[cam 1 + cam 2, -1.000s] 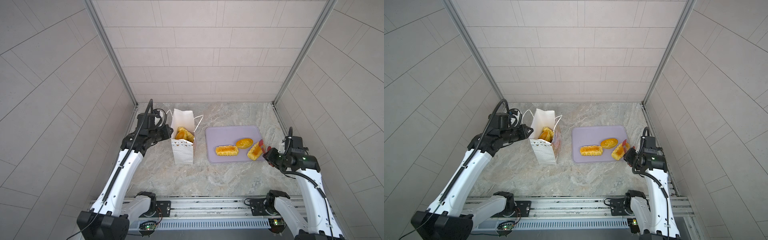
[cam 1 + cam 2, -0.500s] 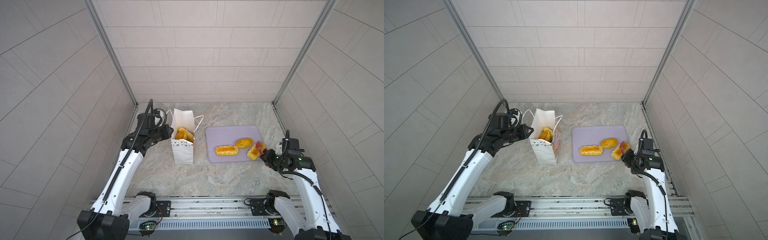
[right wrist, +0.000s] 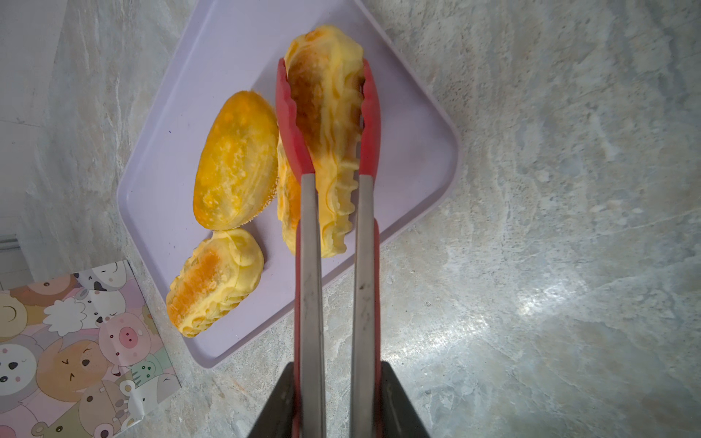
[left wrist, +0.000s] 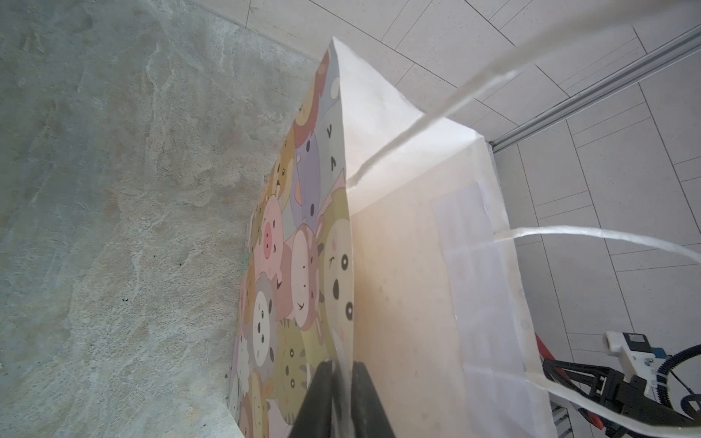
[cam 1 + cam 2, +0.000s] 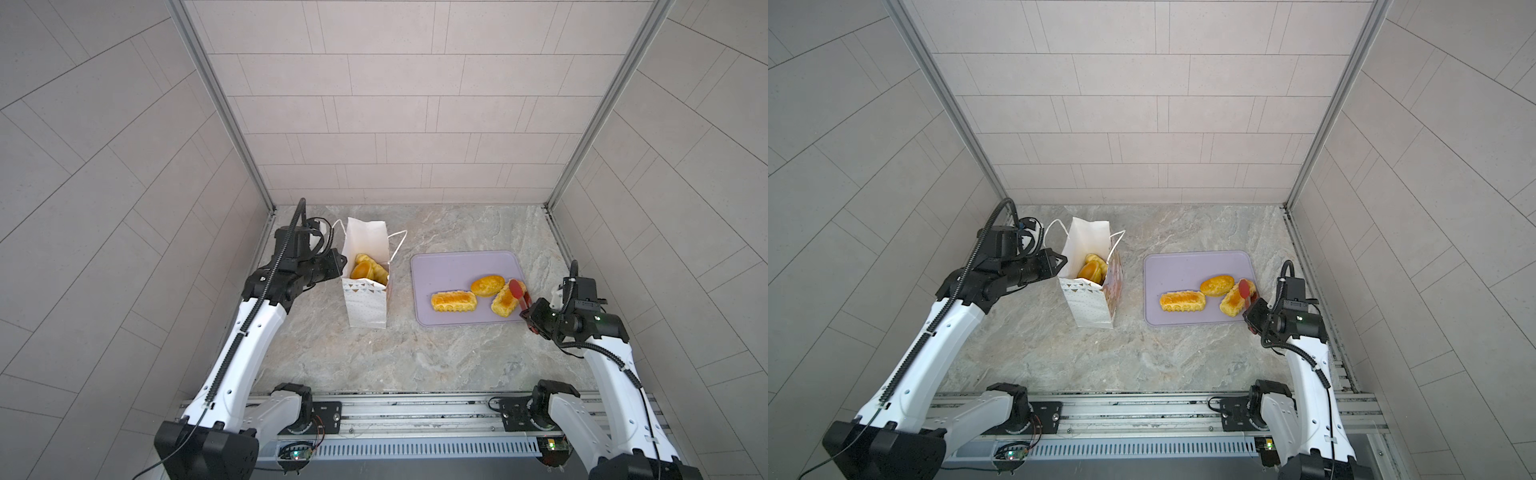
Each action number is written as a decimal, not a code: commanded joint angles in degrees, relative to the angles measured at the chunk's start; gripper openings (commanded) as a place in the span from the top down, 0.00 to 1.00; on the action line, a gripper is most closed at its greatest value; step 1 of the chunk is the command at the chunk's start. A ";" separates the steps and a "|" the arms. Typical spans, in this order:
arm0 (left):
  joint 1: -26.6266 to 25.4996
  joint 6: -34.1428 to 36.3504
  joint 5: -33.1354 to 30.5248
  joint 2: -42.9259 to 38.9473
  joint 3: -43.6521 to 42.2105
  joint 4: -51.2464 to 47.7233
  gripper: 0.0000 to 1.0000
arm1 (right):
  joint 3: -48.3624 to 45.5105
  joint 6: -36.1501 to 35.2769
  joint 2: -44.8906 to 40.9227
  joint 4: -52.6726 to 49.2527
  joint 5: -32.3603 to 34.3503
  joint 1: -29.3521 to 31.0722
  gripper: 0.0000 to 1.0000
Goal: Place the fake bread into the paper bag
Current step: 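Lower the tongs and close them on the long ridged yellow pastry, then lift the ridged pastry with the tongs and carry it over the bag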
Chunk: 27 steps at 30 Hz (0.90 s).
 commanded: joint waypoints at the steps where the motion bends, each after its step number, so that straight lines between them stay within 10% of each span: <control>1: 0.37 0.75 -0.43 -0.64 -0.50 -0.45 0.86 | 3.26 -0.06 -0.51 0.69 1.09 -0.08 0.71; 27: 0.31 0.89 -0.51 -0.21 -0.17 -0.58 0.86 | 13.37 -3.21 -0.06 -1.75 2.76 -0.08 0.76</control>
